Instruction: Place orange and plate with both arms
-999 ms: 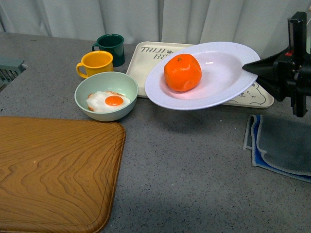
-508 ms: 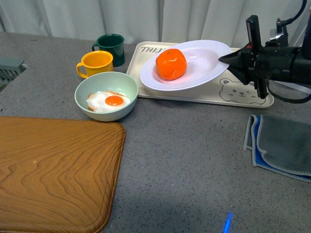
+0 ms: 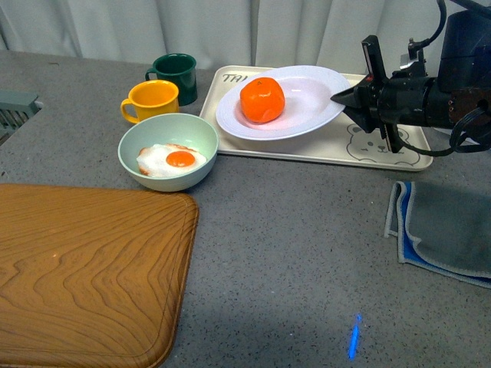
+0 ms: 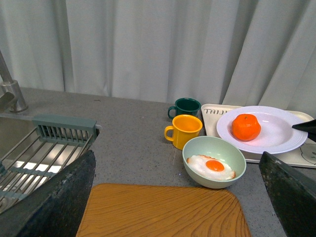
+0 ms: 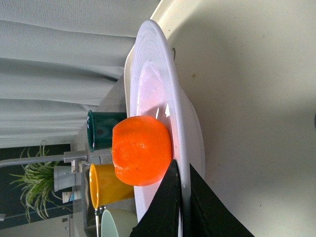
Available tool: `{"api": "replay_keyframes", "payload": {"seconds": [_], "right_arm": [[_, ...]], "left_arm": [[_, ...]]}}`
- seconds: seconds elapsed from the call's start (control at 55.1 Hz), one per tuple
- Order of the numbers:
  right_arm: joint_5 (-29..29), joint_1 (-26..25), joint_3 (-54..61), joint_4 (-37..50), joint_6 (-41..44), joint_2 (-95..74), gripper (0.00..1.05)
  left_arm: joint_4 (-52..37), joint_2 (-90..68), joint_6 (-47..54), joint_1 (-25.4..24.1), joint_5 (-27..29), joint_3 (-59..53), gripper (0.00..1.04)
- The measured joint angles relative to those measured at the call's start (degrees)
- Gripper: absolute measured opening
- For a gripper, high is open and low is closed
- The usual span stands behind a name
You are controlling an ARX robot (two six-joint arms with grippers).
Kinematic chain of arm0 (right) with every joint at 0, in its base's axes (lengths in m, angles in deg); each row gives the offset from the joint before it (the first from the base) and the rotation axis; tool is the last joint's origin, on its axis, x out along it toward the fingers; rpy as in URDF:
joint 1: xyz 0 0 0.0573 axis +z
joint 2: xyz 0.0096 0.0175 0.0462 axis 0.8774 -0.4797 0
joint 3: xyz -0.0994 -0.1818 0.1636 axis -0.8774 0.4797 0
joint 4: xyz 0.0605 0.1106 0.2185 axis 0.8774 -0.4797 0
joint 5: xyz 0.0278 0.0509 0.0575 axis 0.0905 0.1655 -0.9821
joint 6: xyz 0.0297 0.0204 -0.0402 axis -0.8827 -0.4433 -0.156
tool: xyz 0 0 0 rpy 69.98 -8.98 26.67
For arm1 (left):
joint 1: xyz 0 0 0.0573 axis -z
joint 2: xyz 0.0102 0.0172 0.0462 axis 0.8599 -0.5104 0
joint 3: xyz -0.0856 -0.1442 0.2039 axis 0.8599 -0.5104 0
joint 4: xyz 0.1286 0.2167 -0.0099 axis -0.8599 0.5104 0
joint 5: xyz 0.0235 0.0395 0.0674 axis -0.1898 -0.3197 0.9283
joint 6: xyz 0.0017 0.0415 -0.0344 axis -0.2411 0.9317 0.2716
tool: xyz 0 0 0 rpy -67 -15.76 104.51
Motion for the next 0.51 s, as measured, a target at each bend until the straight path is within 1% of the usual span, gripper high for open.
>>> {"api": "replay_keyframes", "payload": {"seconds": [0.036, 0.109, 0.127, 0.182, 0.2, 0.236, 0.254, 0.309, 0.345, 0.4, 0.454, 0.508], "right_arm": [[0.42, -0.02, 0.20, -0.20, 0.83, 0.00, 0.11], [0.76, -0.24, 1.20, -0.98, 2.93, 0.02, 0.25], [0.98, -0.37, 1.73, -1.22, 3.87, 0.02, 0.30], [0.98, -0.55, 2.36, -1.33, 4.70, 0.04, 0.37], [1.75, -1.44, 5.29, -1.97, 9.22, 2.97, 0.68], [2.38, -1.57, 5.90, -2.60, 10.25, 3.91, 0.73], [3.37, -1.79, 7.63, -4.59, 13.60, 6.43, 0.85], [5.75, -1.77, 9.38, -6.27, 17.51, 8.85, 0.96], [6.93, -1.73, 10.29, -7.21, 20.09, 10.10, 0.97], [7.17, -1.64, 11.45, -8.50, 22.51, 11.72, 0.95], [8.79, -1.60, 13.33, -9.01, 25.66, 13.88, 0.95], [12.37, -1.20, 15.19, -7.06, 29.16, 15.08, 0.94]], "left_arm": [[0.00, 0.00, 0.00, 0.00, 0.00, 0.00, 0.98], [0.00, 0.00, -0.02, 0.00, 0.00, 0.00, 0.98], [0.00, 0.00, 0.00, 0.00, 0.00, 0.00, 0.98], [0.00, 0.00, 0.00, 0.00, 0.00, 0.00, 0.98], [0.00, 0.00, 0.00, 0.00, 0.00, 0.00, 0.98], [0.00, 0.00, -0.02, 0.00, 0.00, 0.00, 0.98], [0.00, 0.00, -0.02, 0.00, 0.00, 0.00, 0.98], [0.00, 0.00, -0.02, 0.00, 0.00, 0.00, 0.98], [0.00, 0.00, -0.02, 0.00, 0.00, 0.00, 0.98], [0.00, 0.00, -0.02, 0.00, 0.00, 0.00, 0.98], [0.00, 0.00, 0.00, 0.00, 0.00, 0.00, 0.98], [0.00, 0.00, 0.00, 0.00, 0.00, 0.00, 0.98]]}}
